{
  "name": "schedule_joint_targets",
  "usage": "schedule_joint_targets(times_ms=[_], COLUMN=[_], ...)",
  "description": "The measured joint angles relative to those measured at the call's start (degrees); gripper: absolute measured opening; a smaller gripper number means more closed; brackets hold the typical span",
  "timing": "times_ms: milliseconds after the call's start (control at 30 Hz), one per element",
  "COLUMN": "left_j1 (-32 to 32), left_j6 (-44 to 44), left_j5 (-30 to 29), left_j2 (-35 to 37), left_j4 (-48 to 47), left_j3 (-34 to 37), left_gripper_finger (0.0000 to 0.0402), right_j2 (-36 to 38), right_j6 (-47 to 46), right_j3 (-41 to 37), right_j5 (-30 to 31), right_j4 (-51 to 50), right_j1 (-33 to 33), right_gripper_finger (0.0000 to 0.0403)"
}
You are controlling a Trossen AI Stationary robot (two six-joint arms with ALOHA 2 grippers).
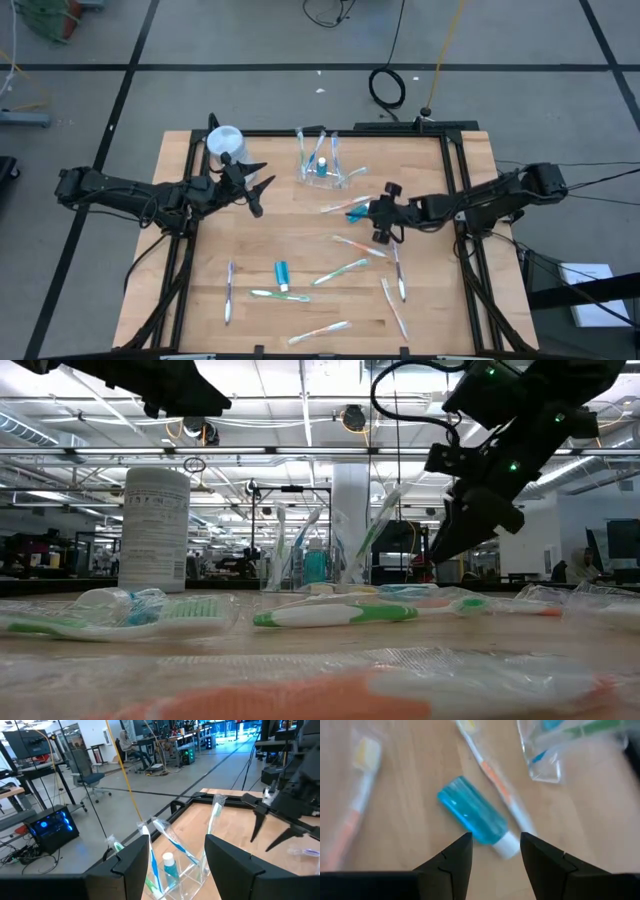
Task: Pick & Place toothbrushing station
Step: Put the mouthwash into the transparent organizer
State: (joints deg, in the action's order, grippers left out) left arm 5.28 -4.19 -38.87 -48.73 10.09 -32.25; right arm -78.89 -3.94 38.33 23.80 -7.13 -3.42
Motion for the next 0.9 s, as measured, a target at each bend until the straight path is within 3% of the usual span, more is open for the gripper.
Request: schedule_joint_targets(times_ms=[167,400,567,900], left_j1=[0.00,0.00,0.00,-0.13], left_j6=[0.00,0.00,0.00,-0.02], left_j5=[0.00,0.00,0.00,-0.02], left_j2=[0.00,0.00,0.00,0.00], left_j4=[0.00,0.00,0.37,0.49], left_j3=[0.00,0.00,0.00,0.00], left_gripper_finger=[0.0200,0.0200,0.0200,0.0200], right_j2=[-0.02,-0.02,-0.56,-2.79], right_j6=[11.66,19.81,25.06,29.31], right_j3=[-2.99,-7.95,-9.48,-10.13], right_j5=[-7.45,-9.67,-19.36,-19.70], right_j4=[1.69,16.64,19.29,21.06], right_j1=[3.70,7.90,10.60,15.46], right_gripper_finger=[0.0157,0.0157,0.0157,0.0157])
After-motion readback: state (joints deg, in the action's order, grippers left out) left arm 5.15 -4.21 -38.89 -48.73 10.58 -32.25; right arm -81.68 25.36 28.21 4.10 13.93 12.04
